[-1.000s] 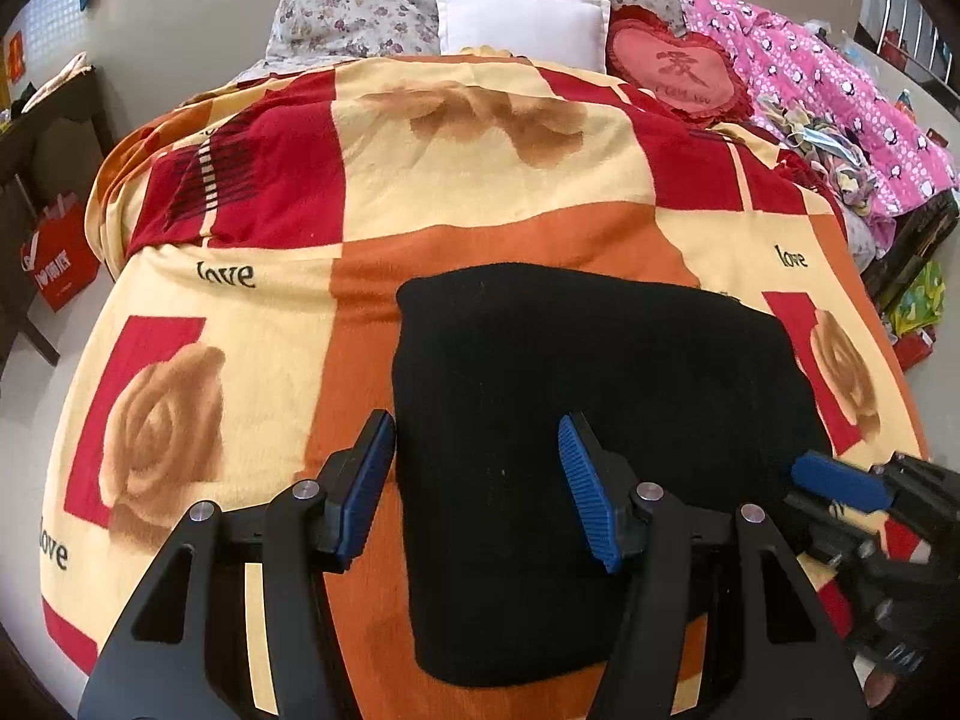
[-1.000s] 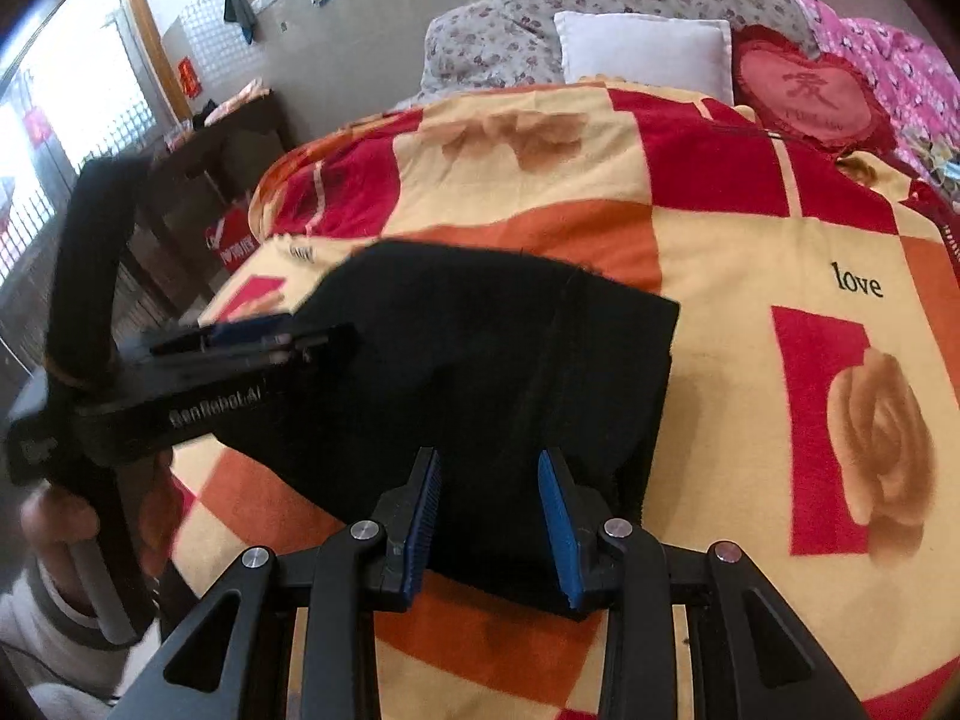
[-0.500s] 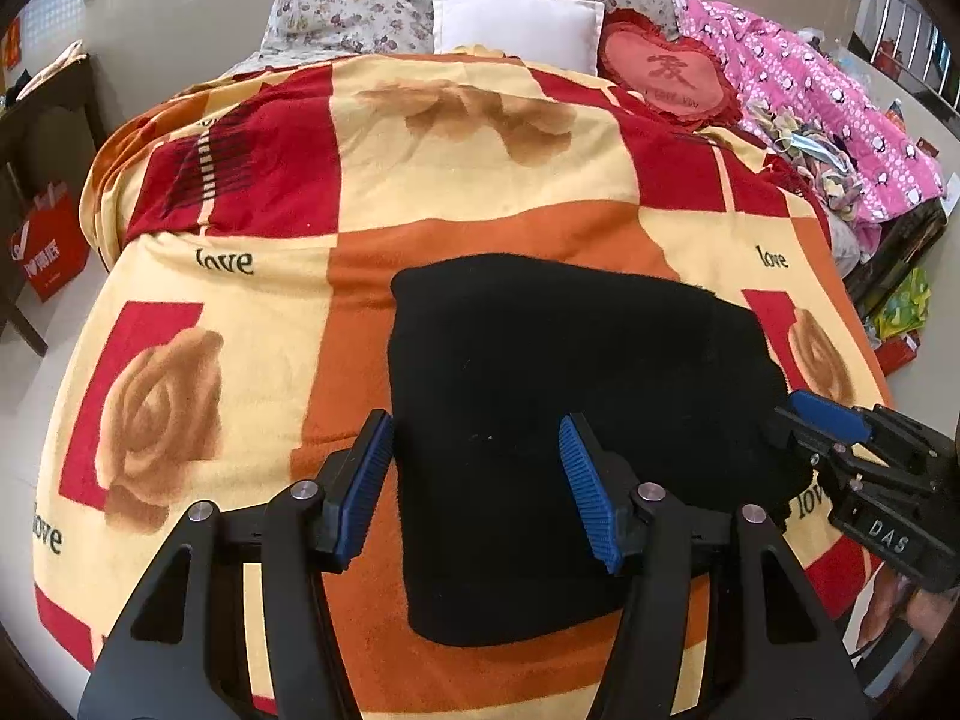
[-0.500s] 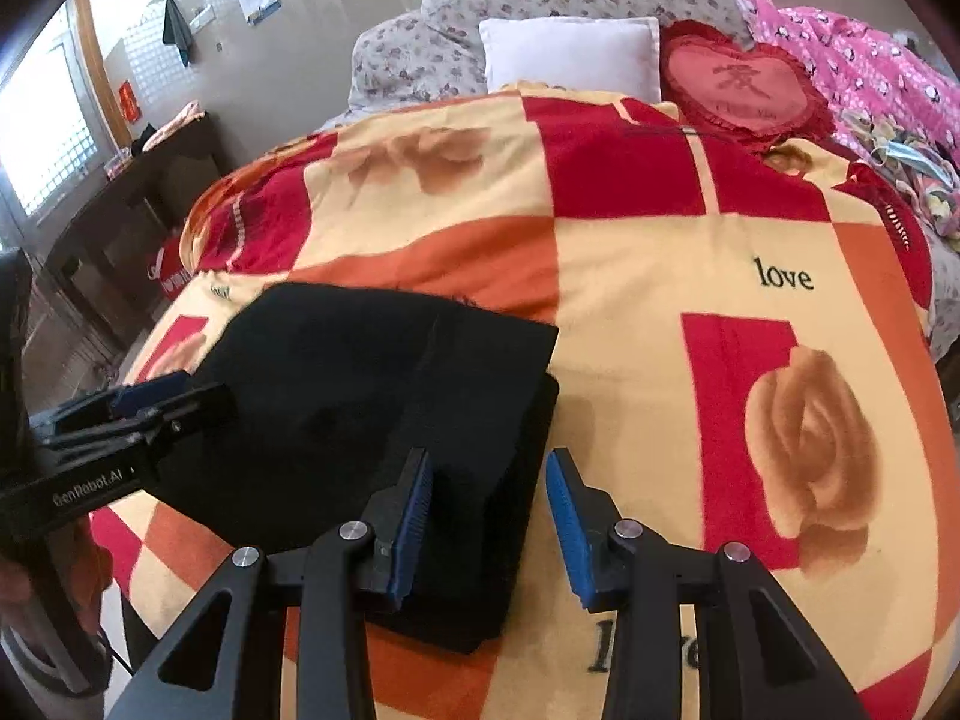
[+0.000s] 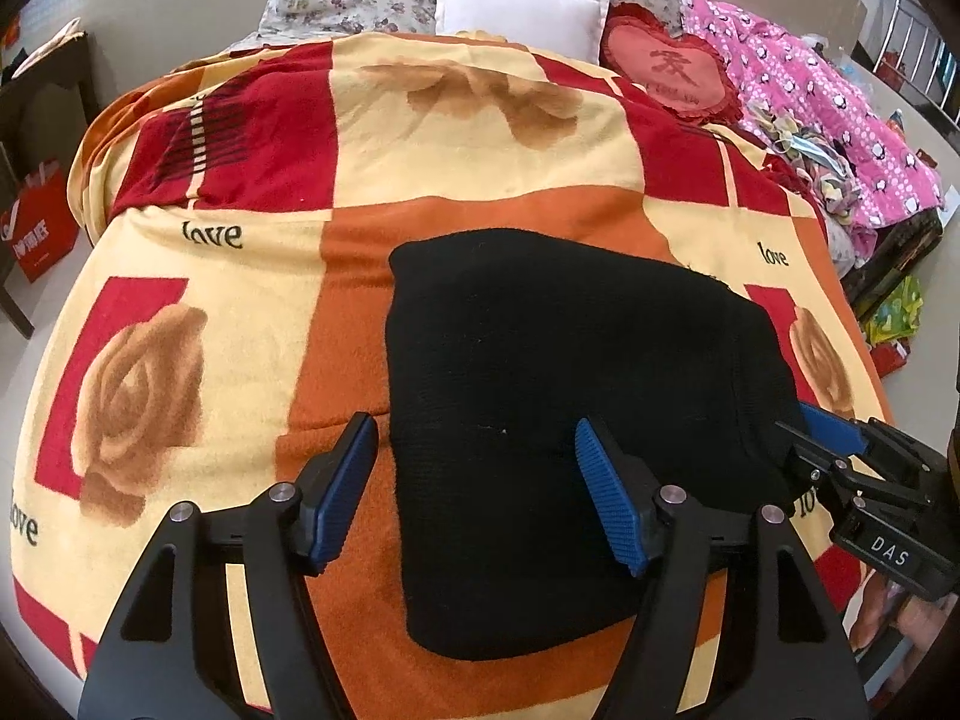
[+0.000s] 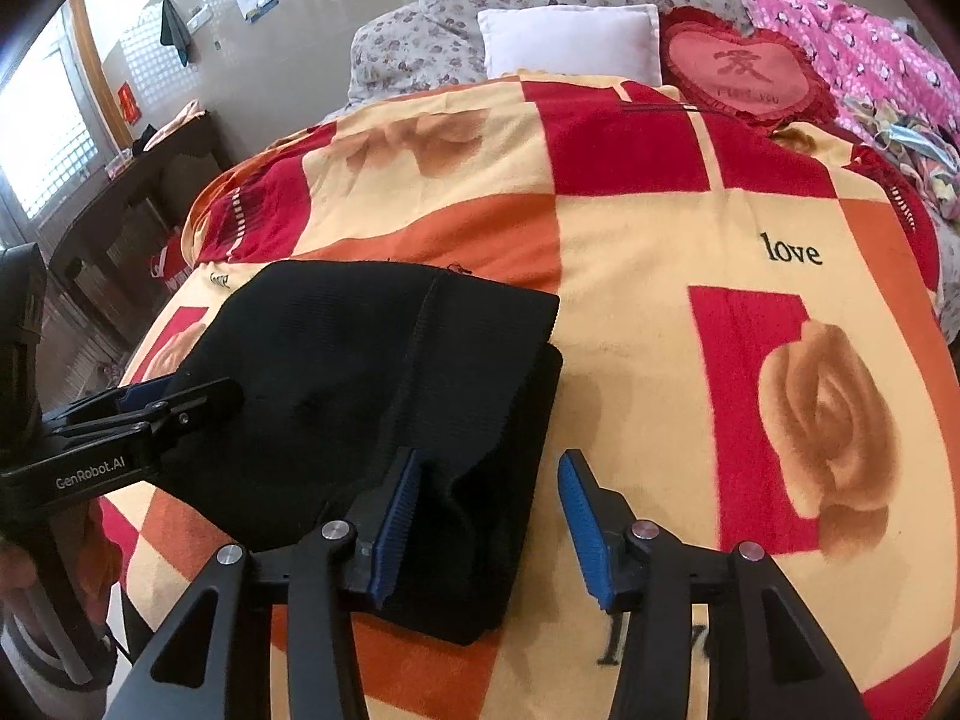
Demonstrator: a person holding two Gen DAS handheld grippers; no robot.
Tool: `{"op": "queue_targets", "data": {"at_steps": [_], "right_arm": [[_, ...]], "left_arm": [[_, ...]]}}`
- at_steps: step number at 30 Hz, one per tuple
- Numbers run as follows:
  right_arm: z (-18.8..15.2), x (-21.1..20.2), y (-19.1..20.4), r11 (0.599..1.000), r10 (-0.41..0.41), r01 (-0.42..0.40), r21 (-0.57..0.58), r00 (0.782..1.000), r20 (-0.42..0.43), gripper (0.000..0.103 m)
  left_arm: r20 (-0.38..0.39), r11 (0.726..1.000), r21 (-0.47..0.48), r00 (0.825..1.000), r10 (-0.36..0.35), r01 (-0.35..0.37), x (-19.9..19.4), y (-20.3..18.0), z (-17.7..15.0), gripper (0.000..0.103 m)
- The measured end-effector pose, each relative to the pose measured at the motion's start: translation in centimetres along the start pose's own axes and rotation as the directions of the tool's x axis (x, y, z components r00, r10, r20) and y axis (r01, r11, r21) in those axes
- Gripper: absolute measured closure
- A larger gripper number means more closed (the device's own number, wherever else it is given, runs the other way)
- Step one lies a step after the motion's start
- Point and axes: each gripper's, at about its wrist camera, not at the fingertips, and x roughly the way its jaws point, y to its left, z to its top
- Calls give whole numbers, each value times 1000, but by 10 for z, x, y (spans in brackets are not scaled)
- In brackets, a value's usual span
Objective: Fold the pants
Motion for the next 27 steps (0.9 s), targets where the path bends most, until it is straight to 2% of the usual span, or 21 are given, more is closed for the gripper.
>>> {"op": "queue_targets", "data": {"at_steps": [8,12,21,24,27], "right_arm": [[5,-8,9,999,-19,19,-31,1000,20,57],[7,-7,9,1000,-3,4,-21,1000,23,57],[8,1,2,1000,5,-5,8,1000,8,54],[8,3,-3,999,20,-20,29,1000,5,53],[8,7,-9,997,46,-46,56,999,1,51]], "left_arm": [[23,1000,-2,1000,3,-3,-11,5,4,34],[31,1000,-14,1000,-5,5,-15,12,7,34],[-23,993,-28,993,-116,116,-3,10,6,34],[-36,995,-8,995,-98,98,3,5,6,34],[-45,993,-30,992,-115,114,9,8,7,31]]}}
